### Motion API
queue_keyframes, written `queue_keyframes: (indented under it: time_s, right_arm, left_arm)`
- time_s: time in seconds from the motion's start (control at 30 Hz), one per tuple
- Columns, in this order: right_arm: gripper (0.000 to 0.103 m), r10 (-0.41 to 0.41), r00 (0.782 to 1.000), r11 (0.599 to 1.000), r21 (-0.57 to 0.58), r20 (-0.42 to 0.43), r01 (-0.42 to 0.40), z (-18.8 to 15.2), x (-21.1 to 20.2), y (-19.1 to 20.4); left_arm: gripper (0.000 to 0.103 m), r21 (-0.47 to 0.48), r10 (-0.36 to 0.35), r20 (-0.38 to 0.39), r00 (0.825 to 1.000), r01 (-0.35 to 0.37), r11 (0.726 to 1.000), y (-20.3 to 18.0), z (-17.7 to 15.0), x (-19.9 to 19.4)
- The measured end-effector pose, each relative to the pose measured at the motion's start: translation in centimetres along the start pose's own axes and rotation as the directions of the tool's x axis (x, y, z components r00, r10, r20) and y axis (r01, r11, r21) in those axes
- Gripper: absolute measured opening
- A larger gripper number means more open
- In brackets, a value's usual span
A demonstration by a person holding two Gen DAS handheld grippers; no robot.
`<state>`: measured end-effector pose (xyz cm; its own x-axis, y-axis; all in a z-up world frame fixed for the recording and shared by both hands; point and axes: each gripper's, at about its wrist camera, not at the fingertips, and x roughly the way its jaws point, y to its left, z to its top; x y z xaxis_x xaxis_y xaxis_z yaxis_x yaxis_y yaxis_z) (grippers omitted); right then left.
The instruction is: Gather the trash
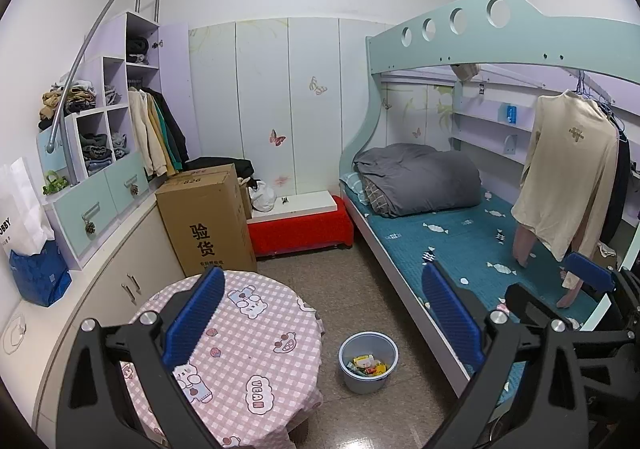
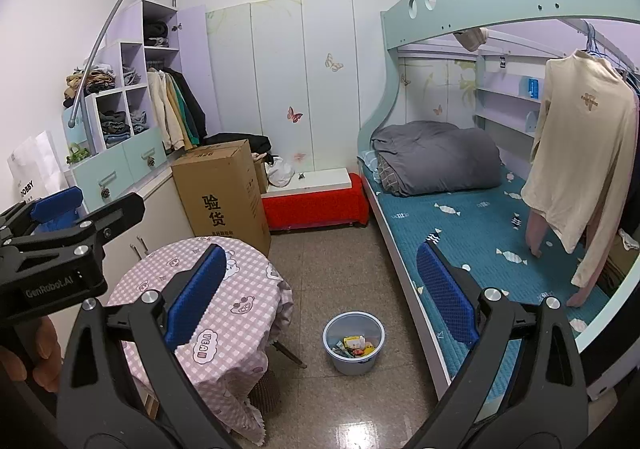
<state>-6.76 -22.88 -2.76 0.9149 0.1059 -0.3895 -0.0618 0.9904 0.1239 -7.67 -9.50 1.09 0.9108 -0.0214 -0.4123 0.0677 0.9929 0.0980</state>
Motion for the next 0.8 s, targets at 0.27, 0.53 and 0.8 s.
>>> queue_keyframes:
  time_s: [0.27, 0.53, 0.8]
  right_arm:
    - [0.094, 0.002, 1.0, 1.0, 0.001, 0.0, -0.002, 0.1, 0.1, 0.1]
    - [0.094, 0.002, 1.0, 1.0, 0.0, -0.003, -0.002, 0.2, 0.3, 0.2]
    - [0.094, 0.002, 1.0, 1.0, 0.002, -0.005, -0.002, 0.2, 0.4, 0.3]
  left_arm:
    - [0.097, -0.002, 0.0, -0.001, 1.0, 0.0, 1.0, 0.4, 0.1, 0.4]
    - [0.097, -0.007, 0.002, -0.003, 1.0, -0.002, 1.0, 0.9, 0.2, 0.8]
    - [0.097, -0.009, 0.003, -0.005, 1.0, -0.003, 1.0, 1.3, 0.3, 1.1]
